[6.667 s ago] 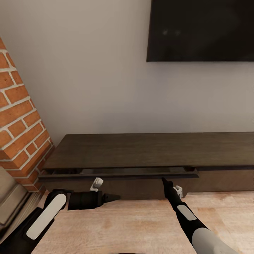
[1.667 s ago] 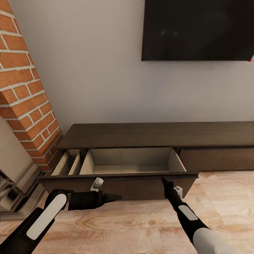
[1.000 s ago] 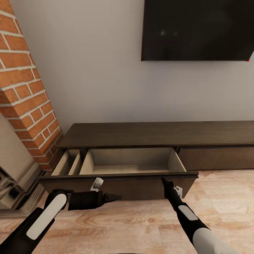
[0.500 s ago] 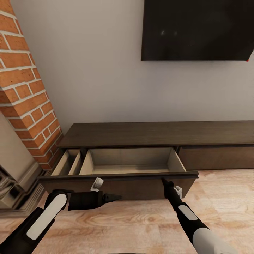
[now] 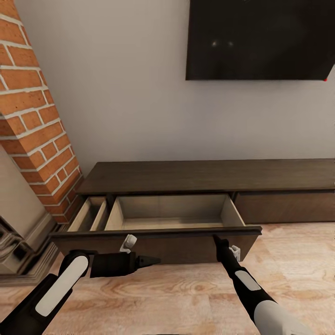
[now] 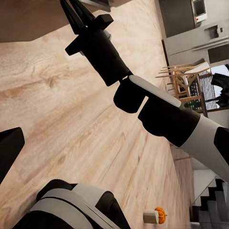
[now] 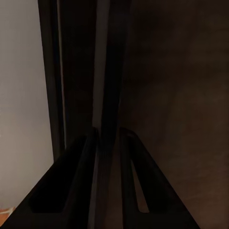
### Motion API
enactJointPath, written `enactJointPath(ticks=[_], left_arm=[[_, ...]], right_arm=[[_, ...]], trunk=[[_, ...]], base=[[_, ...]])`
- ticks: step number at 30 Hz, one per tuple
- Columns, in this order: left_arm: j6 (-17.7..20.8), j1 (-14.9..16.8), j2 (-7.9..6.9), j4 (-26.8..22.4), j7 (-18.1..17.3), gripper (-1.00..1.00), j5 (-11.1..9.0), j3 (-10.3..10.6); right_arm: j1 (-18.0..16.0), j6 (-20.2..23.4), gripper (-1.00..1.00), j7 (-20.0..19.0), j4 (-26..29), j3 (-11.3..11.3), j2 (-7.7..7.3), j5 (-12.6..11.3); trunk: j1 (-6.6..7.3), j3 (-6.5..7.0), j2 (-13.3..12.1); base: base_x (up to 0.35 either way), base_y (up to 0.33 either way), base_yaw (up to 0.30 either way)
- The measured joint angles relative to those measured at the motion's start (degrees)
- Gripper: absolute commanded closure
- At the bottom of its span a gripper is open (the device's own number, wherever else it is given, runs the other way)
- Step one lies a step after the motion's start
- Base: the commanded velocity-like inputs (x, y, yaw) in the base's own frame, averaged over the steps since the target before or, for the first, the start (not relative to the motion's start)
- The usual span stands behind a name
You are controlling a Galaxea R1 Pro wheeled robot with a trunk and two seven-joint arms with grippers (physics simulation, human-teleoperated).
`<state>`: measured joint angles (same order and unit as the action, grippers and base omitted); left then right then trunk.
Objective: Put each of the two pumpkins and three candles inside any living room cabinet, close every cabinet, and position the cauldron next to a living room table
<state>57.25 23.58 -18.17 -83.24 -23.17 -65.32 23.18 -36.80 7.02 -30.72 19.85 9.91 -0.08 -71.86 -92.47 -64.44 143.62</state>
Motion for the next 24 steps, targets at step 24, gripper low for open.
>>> enactJointPath(ticks=[24], left_arm=[[0.0,0.0,0.01,0.0,0.0,-1.00,0.0,0.0]], right_arm=[[-0.7,-0.2,1.00,0.8,-0.3,0.0,-0.06,0.8]], trunk=[[-0.01,0.00,0.0]], base=[[-0.038,0.000,0.000]])
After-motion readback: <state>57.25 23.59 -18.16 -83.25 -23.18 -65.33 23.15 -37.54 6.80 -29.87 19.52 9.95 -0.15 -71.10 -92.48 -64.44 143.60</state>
